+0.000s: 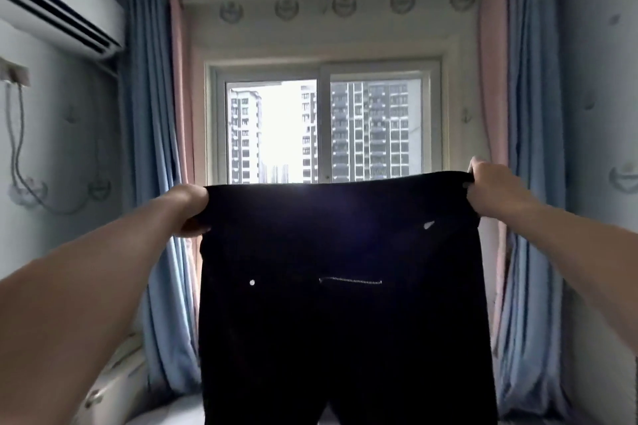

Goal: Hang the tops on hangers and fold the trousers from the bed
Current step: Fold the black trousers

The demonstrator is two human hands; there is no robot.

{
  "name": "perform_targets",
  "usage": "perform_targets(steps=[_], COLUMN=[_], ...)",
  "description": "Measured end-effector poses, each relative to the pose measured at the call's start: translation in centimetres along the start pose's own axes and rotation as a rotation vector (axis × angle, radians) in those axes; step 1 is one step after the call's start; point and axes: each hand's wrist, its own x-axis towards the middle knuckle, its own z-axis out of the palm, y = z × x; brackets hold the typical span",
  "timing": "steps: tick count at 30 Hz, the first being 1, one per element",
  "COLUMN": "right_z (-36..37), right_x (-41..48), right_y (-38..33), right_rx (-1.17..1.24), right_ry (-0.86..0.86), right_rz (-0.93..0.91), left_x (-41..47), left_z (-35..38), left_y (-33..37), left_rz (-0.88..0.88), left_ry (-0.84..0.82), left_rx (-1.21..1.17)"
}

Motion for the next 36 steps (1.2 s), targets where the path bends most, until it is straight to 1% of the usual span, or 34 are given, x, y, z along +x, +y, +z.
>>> perform_targets(steps=[2,5,7,9,11,12,15,17,18,20,22,24,28,30,32,34,35,36], right_z=[-1.3,-2.3,-2.6,-2.7,-2.7,-2.6,-2.6,-2.6,-2.5,-2.3,-2.1,-2.1,-2.7,-2.7,-2.7,-2.7,-2.7,-2.8], right_x=[0.7,1.4,1.7,1.9,2.2,2.3,2.1,2.2,2.4,2.7,2.8,2.7,2.1,1.8,1.3,0.9,0.8,0.7], right_y=[-1.4,-2.8,-3.2,-3.3,-3.3,-3.4,-3.5,-3.6,-3.6,-3.6,-3.6,-3.4,-3.5,-4.0,-4.5,-4.9,-5.1,-5.3], right_rx=[0.191,0.483,0.62,0.713,0.717,0.673,0.399,0.263,0.224,0.24,0.291,0.282,0.236,0.328,0.584,0.843,0.921,0.956], right_ry=[-0.043,-0.061,-0.031,-0.038,-0.05,-0.045,-0.052,-0.061,-0.04,0.018,0.048,0.067,0.015,-0.037,-0.093,-0.175,-0.226,-0.269], right_rz=[0.087,0.204,0.259,0.275,0.201,0.135,-0.102,-0.224,-0.258,-0.252,-0.229,-0.238,-0.273,-0.238,-0.122,0.058,0.146,0.225], left_x=[0.3,-0.4,-1.4,-2.3,-2.9,-3.2,-3.3,-3.1,-3.0,-2.6,-2.5,-2.3,-1.6,-1.5,-1.4,-1.2,-1.0,-0.9], left_z=[-1.2,-2.5,-2.6,-2.6,-2.7,-2.9,-3.3,-3.2,-3.2,-3.2,-3.4,-3.6,-4.2,-4.5,-4.6,-4.6,-4.6,-4.6], left_y=[1.3,2.7,3.6,4.4,5.1,5.4,6.0,6.0,5.9,5.6,5.4,5.0,4.5,4.3,4.2,4.2,4.2,4.0], left_rz=[-0.098,-0.18,-0.158,-0.101,-0.028,0.015,0.172,0.286,0.359,0.514,0.613,0.639,0.567,0.504,0.468,0.51,0.521,0.523], left_ry=[-0.109,-0.198,-0.231,-0.246,-0.257,-0.261,-0.246,-0.183,-0.104,0.121,0.323,0.435,0.497,0.565,0.599,0.508,0.446,0.405], left_rx=[-0.2,-0.455,-0.659,-0.774,-0.82,-0.824,-0.766,-0.642,-0.53,-0.267,-0.126,-0.066,0.118,0.288,0.348,0.244,0.192,0.19])
